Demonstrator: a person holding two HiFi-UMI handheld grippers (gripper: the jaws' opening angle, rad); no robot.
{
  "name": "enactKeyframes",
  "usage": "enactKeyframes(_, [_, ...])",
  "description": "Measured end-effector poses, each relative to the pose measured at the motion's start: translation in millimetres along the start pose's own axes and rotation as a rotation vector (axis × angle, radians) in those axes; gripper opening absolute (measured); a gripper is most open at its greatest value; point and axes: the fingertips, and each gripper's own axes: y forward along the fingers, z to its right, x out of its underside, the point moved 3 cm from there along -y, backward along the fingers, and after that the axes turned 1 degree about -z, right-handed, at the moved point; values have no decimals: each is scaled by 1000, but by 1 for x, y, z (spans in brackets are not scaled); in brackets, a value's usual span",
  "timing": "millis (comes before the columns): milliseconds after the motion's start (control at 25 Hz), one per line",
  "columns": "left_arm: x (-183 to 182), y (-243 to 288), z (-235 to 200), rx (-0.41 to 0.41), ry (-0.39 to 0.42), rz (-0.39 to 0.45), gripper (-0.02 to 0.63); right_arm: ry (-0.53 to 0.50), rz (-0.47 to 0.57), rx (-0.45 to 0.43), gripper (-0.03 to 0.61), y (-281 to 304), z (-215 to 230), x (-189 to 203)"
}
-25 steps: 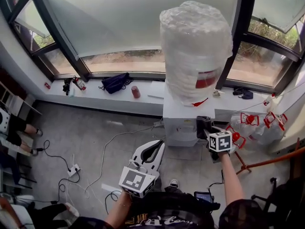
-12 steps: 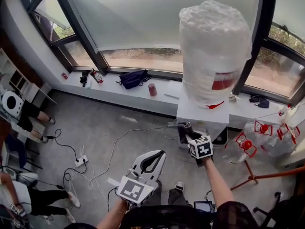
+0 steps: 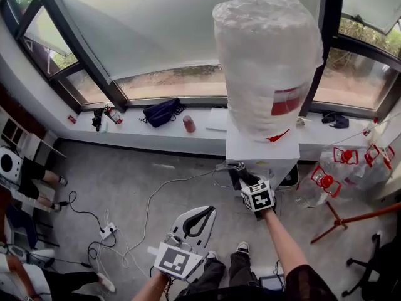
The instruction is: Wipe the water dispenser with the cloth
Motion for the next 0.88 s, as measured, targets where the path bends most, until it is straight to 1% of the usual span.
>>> enactKeyframes(160, [20, 12, -3, 54, 28, -21, 21, 21, 9, 75, 115, 1, 30, 9])
enactKeyframes(320, [43, 25, 1, 106, 50, -32, 20, 64, 25, 142, 115, -16, 64, 27])
enactKeyframes(480, [56, 42, 3, 135, 15, -2, 21, 126, 37, 232, 115, -39, 111, 48])
enactKeyframes(640, [68, 54, 16, 176, -4, -15, 21, 154, 25, 320, 115, -63, 155, 68])
enactKeyframes(880, [76, 72, 30, 214, -3, -24, 20, 165, 2, 396, 115, -90, 203, 88])
